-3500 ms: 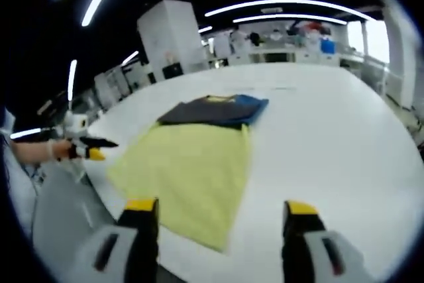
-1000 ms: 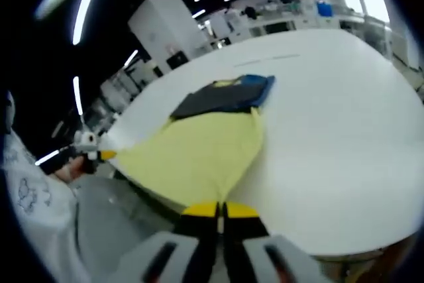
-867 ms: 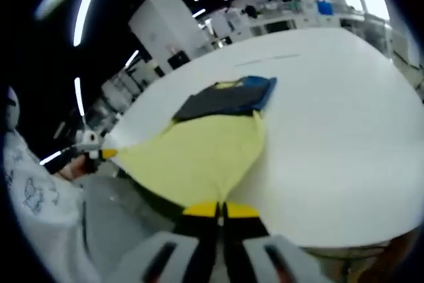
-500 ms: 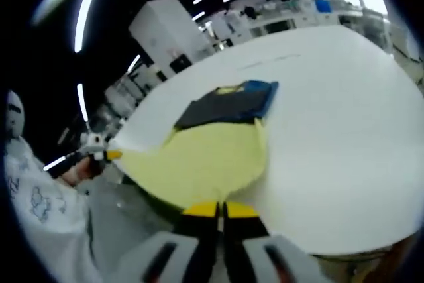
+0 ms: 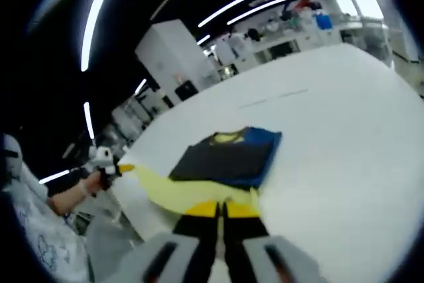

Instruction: Fold the garment on the visible template until the final outline fits inside the template.

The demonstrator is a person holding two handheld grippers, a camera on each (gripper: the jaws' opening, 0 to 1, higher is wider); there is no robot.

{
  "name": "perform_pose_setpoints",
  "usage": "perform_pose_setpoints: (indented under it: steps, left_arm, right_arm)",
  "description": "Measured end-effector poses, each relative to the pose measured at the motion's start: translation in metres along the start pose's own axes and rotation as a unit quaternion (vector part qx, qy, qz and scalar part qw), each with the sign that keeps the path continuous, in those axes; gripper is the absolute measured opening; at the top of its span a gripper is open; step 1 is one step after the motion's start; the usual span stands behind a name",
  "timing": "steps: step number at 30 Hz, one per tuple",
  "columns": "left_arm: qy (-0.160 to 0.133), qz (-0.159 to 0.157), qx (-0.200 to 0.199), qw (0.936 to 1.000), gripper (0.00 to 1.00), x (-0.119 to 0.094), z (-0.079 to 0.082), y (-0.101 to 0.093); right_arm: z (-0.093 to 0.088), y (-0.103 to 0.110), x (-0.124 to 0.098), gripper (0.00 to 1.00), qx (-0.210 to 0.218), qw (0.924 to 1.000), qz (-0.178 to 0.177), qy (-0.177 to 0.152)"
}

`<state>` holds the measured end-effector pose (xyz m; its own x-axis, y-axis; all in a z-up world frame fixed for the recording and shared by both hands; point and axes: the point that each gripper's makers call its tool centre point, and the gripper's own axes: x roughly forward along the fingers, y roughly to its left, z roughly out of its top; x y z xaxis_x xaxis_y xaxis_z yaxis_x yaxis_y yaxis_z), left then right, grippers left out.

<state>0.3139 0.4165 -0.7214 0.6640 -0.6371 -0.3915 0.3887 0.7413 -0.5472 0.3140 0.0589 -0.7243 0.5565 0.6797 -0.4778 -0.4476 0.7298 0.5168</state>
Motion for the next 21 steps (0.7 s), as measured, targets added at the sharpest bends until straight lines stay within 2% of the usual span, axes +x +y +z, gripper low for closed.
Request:
perform_pose_setpoints:
  steps: [2, 5, 8, 12, 21]
  left_arm:
    - [-0.005, 0.002, 0.006, 1.0, 0.0, 0.01, 0.004, -0.003]
    - [-0.02, 0.014, 0.003, 0.9997, 0.0, 0.026, 0.02, 0.01]
    - [-0.024, 0.023, 0.003, 0.9995, 0.0, 0.031, 0.024, 0.011]
    - [-0.025, 0.03, -0.001, 0.9993, 0.0, 0.046, 0.037, 0.032]
    - [-0.031, 0.05, -0.003, 0.9982, 0.0, 0.067, 0.061, 0.055]
  right_arm:
    - [0.011, -0.006, 0.009, 0.0, -0.012, 0.9998, -0.014, -0.004]
    - [0.026, -0.014, 0.02, 0.0, -0.022, 0.9995, -0.021, -0.01]
    - [0.042, -0.024, 0.027, 0.0, -0.029, 0.999, -0.029, -0.018]
    - [0.062, -0.039, 0.041, 0.0, -0.039, 0.9982, -0.042, -0.019]
    - [0.096, -0.06, 0.079, 0.0, -0.055, 0.997, -0.05, -0.019]
